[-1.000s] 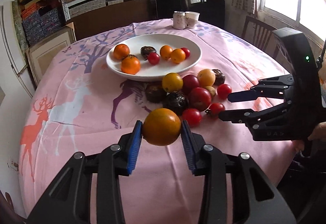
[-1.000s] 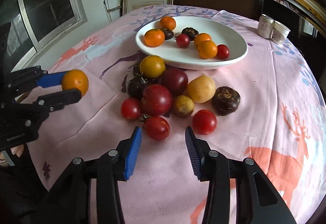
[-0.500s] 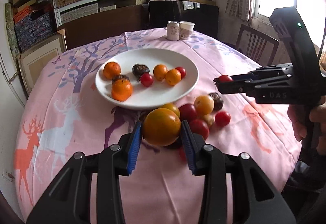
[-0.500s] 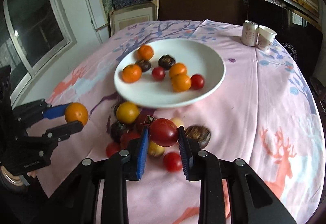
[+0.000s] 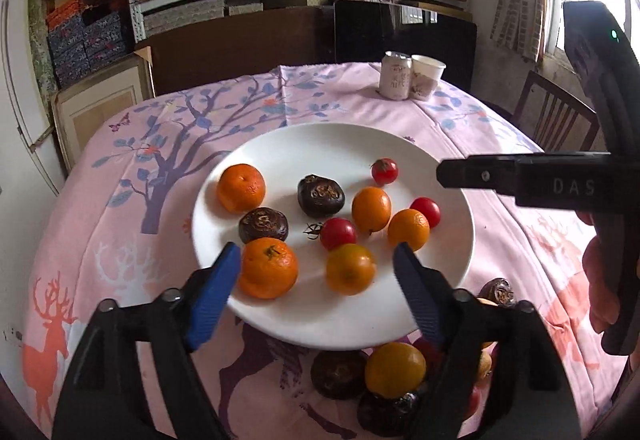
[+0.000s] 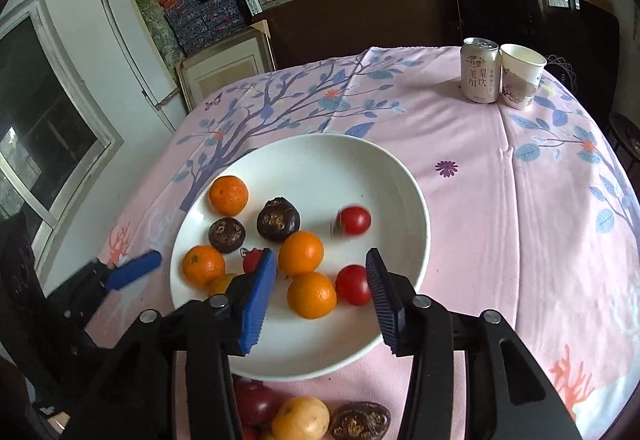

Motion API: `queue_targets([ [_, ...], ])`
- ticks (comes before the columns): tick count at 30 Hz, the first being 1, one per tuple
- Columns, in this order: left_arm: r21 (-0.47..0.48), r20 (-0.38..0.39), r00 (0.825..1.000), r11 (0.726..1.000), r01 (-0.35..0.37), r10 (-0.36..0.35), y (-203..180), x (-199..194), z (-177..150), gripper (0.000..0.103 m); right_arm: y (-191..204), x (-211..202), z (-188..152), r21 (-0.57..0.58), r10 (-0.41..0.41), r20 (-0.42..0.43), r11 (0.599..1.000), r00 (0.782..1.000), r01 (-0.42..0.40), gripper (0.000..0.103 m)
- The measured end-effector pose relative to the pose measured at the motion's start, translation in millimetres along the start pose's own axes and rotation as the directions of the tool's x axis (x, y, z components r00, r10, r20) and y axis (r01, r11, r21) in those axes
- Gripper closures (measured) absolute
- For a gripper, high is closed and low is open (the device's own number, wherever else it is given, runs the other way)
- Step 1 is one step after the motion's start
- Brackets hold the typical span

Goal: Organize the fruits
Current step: 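Place the yellow tomato on the plate with the left tool while the right tool places its tomato, then grasp a red tomato with the left tool while the right tool grasps a red cherry tomato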

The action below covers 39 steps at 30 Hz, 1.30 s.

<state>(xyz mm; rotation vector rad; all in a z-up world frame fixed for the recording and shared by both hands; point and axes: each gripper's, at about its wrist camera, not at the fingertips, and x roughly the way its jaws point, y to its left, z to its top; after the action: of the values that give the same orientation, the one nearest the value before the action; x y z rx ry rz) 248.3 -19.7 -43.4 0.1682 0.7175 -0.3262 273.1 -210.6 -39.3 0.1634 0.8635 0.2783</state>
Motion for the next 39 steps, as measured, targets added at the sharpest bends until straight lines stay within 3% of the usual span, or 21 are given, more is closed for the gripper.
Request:
queue_targets([
  [7, 0.04, -0.014, 0.999, 0.998, -0.039, 0.04, -9, -35, -39, 0.018, -5, -37, -62, -0.029, -0.017, -0.002, 0.999, 1.0, 0.017, 0.056],
  [12, 0.128, -0.01, 1.0, 0.992, 0.0, 0.001, -37, -64, -87, 0.019, -25, -56, -99, 0.035, -0.015, -0.003, 0.999, 1.0, 0.015, 0.056],
  [16, 0.212, -0.052, 0.998, 0.977, 0.03, -0.02, -65, -68, -111, 0.029, -33, -64, -112, 0.054, -0.021, -0.001, 0.998, 1.0, 0.021, 0.056],
  [22, 0.208, -0.164, 0.986, 0.976, 0.067, -0.032, -76, -35, -116, 0.059, -31, -66, -118, 0.061, -0.014, 0.0, 0.998, 1.0, 0.014, 0.056],
  [24, 0.214, -0.169, 0.985, 0.975, 0.059, -0.022, -77, -32, -117, 0.059, -31, -65, -120, 0.054, -0.02, -0.009, 0.998, 1.0, 0.02, 0.056],
  [26, 0.198, -0.177, 0.983, 0.976, 0.088, -0.053, -75, -35, -117, 0.075, -28, -59, -123, 0.038, -0.022, -0.041, 0.999, 0.999, 0.023, 0.056],
  [29, 0.189, -0.149, 0.987, 0.978, 0.086, -0.058, -67, -51, -116, 0.075, -10, -45, -133, -0.06, -0.031, -0.112, 0.998, 0.993, 0.024, 0.056],
  [33, 0.134, -0.115, 0.991, 0.987, 0.088, -0.073, -48, -74, -113, 0.074, 28, -32, -143, -0.232, -0.082, -0.127, 0.971, 0.988, 0.051, 0.056],
  [39, 0.12, -0.091, 0.994, 0.991, 0.064, -0.054, -36, -90, -113, 0.074, 36, -12, -133, -0.252, -0.127, -0.141, 0.964, 0.982, 0.088, 0.061],
])
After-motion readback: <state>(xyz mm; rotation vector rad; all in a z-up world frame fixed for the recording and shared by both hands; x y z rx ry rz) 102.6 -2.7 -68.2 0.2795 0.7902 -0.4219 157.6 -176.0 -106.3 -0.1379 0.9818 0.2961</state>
